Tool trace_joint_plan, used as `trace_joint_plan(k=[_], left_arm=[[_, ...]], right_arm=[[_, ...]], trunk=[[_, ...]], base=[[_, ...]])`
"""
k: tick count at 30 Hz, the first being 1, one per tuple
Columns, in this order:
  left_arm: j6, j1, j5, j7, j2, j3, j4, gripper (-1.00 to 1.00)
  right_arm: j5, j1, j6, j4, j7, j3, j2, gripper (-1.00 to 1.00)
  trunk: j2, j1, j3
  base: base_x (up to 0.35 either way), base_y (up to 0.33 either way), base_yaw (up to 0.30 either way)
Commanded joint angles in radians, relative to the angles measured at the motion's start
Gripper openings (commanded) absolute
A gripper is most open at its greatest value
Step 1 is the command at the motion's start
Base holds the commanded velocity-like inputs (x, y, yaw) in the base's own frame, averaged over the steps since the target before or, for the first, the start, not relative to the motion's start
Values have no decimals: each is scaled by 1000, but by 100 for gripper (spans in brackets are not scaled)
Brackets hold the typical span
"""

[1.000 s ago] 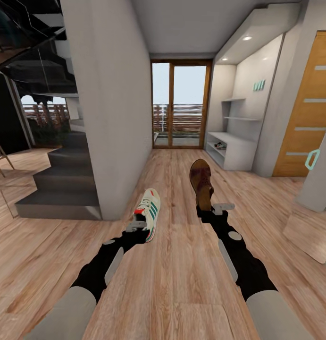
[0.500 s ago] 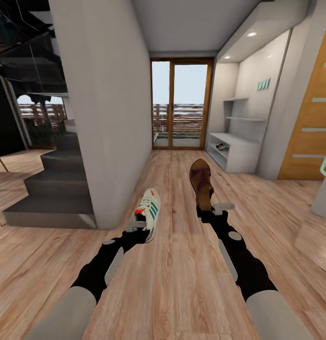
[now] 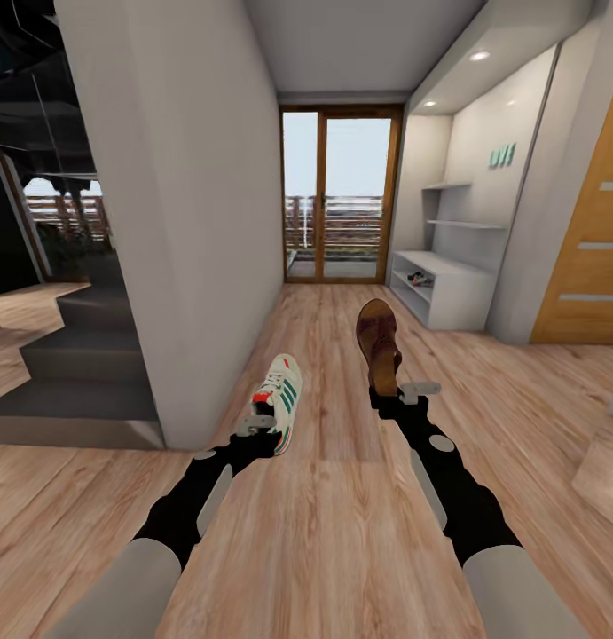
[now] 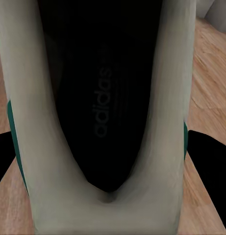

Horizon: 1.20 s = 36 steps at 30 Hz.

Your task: Pick up the two gym shoes and the two sandals from the corridor floor and place them onto the hallstand (shoe rack) in the corridor, making sure they are on the rack and not on the floor. Arrange them so the two gym shoes are next to each other and the two sandals are next to each other.

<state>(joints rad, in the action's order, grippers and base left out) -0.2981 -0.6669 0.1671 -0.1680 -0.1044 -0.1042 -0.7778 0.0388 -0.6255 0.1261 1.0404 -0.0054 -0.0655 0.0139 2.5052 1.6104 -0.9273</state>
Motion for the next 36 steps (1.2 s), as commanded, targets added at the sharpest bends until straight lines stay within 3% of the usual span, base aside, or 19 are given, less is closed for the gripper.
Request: trace_joint_plan(k=[1,36], left_arm=[[-7,0,11,-1,0,0,-1,-100],[-7,0,12,-1,2,3,-3,-100]], right_arm=[[7,0,6,2,-1,0,0,-100],[11,0,6,1,1,-2,0,-100]], trunk=[[0,0,-1],[0,0,-1]], base=[[346,-93,0],[346,-89,0]])
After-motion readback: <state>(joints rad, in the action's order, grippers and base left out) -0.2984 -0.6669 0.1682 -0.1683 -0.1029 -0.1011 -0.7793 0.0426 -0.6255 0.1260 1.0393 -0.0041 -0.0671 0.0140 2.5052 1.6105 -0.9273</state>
